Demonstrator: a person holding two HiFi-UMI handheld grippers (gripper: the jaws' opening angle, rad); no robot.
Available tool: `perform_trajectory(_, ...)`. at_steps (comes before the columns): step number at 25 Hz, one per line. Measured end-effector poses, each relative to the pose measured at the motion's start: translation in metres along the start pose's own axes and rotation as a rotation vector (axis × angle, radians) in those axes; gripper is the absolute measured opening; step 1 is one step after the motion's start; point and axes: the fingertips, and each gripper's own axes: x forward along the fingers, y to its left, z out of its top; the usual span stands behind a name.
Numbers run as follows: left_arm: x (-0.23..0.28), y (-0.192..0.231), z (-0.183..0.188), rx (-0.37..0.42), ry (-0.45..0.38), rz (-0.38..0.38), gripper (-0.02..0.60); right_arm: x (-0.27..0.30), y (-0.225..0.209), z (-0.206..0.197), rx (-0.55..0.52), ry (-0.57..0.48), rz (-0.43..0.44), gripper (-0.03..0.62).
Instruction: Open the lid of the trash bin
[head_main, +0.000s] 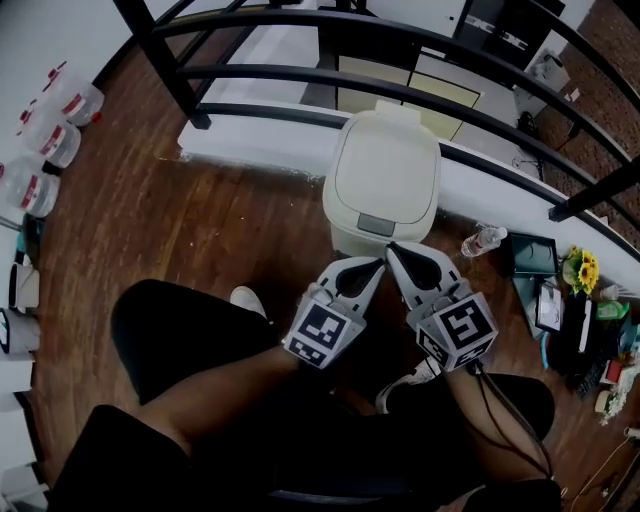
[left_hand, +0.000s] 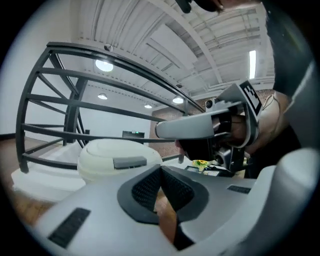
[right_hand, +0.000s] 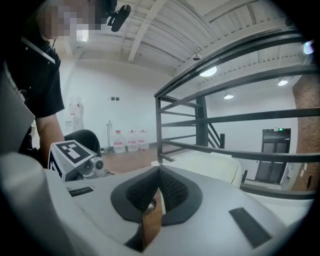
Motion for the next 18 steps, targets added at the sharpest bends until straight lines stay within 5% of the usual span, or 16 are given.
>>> perform_trajectory(5,0.012,0.0,-0.053,-0.141,0.173,-0.028,0.032,0.01,0.011,-0.042,-0.038,0.097,0.007,0.021)
perform_trajectory(14,0.033,0.03,-0.145,-0.04,0.396,-0.011,0.032,0.023,0.036,-0.112,-0.146,0.285,0.159,0.021)
perform_trajectory(18,0.043,0.052,-0.18,-0.108,0.439,0.069,0.032,0.042,0.031,-0.131,-0.089,0.269,0.109,0.021)
